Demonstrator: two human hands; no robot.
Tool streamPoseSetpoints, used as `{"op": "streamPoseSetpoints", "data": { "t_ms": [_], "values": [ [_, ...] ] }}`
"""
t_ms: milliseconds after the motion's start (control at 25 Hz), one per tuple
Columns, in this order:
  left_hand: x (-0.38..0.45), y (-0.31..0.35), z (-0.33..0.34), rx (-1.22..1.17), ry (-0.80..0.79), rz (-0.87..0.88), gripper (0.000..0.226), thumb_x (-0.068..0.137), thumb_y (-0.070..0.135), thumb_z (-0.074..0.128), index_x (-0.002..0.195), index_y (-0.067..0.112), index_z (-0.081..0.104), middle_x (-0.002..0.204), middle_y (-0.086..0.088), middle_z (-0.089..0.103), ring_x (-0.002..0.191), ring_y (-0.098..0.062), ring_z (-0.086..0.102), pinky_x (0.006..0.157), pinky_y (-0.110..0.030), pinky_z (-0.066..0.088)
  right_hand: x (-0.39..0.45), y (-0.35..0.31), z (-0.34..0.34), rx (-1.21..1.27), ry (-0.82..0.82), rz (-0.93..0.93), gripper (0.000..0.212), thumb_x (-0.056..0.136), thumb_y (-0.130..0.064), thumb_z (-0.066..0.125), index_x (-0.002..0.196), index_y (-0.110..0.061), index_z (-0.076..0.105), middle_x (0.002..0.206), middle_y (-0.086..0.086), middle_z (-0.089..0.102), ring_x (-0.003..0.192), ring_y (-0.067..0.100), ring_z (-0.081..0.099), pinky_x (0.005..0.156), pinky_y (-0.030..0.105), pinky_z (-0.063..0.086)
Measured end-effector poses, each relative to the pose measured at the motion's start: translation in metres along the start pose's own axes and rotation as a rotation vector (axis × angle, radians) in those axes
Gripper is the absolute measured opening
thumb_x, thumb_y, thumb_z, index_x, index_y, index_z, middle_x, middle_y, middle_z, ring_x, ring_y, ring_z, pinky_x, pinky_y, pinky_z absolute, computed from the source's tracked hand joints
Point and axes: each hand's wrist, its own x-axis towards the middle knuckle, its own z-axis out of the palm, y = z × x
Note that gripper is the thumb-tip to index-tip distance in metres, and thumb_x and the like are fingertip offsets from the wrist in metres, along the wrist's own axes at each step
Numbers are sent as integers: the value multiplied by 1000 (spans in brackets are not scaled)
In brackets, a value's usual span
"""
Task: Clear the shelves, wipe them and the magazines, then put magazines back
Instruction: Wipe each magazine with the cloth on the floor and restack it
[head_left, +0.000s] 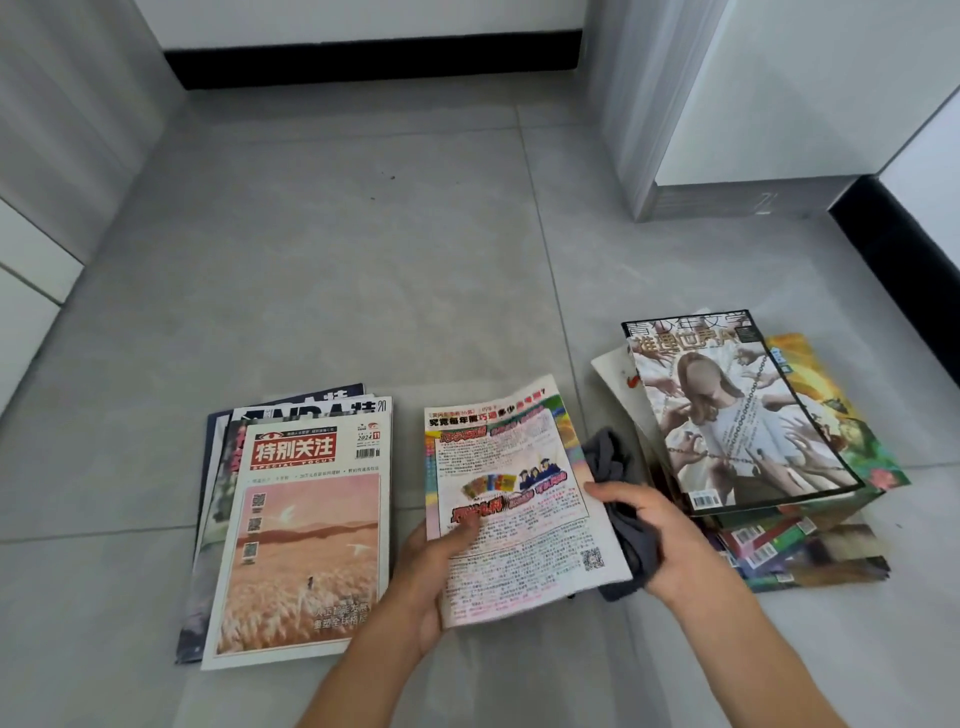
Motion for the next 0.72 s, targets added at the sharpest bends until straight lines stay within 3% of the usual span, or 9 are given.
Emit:
{"op": "streamPoseSetpoints", "data": {
  "t_ms": [80, 120, 200, 280, 320, 400, 520, 600, 720],
  "values": [
    [6, -5, -2, 228, 141, 51, 19, 87, 12, 73, 105, 17, 70, 93, -4, 77, 88, -26, 74, 86, -46, 58, 4, -3, -15, -18, 197, -171, 42, 81, 8, 62, 122, 1, 62, 102, 28, 70, 86, 38, 70, 81, 50, 57],
    [7, -8, -4, 296, 169, 67, 15, 89, 14, 72, 101, 21, 71, 90, 1, 78, 87, -21, 73, 85, -43, 58, 0, -9, -19, 30, 215, -227, 38, 83, 6, 61, 120, 1, 63, 94, 24, 71, 80, 34, 71, 76, 43, 58],
    [8, -14, -6, 372, 159, 103, 12, 91, 16, 69, 99, 25, 71, 89, 9, 77, 87, -14, 73, 83, -37, 58, -9, -21, -17, 179, 60, -221, 28, 83, -3, 59, 110, 1, 67, 87, 17, 72, 74, 27, 72, 71, 33, 60],
    [10, -19, -5, 415, 174, 140, 13, 92, 16, 67, 99, 27, 71, 90, 12, 77, 86, -11, 72, 79, -31, 58, -12, -19, -1, 161, -61, -165, 27, 81, -4, 58, 105, 3, 69, 92, 20, 72, 78, 30, 72, 71, 36, 61],
    [10, -21, -4, 439, 200, 181, 14, 92, 16, 66, 99, 27, 71, 92, 12, 76, 85, -10, 72, 76, -28, 57, -4, -11, 3, 16, -50, -190, 28, 83, 0, 60, 109, 2, 68, 96, 20, 71, 84, 33, 71, 74, 37, 60],
    [9, -23, -3, 567, 310, 295, 11, 93, 19, 63, 98, 27, 68, 95, 14, 73, 82, -6, 68, 67, -24, 53, 18, 13, 3, -570, 186, -441, 31, 87, 1, 63, 116, -9, 64, 106, 9, 71, 101, 34, 68, 83, 37, 56],
    [10, -21, -6, 832, 416, 399, 10, 95, 24, 59, 97, 22, 69, 90, 13, 69, 76, -4, 62, 61, -24, 48, 43, 71, 0, -1507, 346, -839, 53, 96, -31, 54, 146, -17, 44, 149, 4, 48, 138, 29, 44, 109, 41, 42],
    [16, -19, -12, 962, 418, 387, 11, 93, 26, 60, 92, 20, 69, 85, 8, 69, 74, -10, 62, 67, -30, 52, 47, 110, 6, -1737, 356, -916, 65, 96, -47, 44, 152, -13, 38, 159, 7, 35, 147, 31, 30, 117, 47, 31],
    [19, -11, -17, 1023, 367, 319, 13, 93, 30, 60, 90, 20, 68, 84, 5, 69, 75, -12, 63, 66, -27, 50, 52, 115, -1, -1903, 238, -1025, 63, 94, -43, 43, 150, -16, 40, 158, 6, 38, 147, 31, 32, 115, 50, 32]
  ]
}}
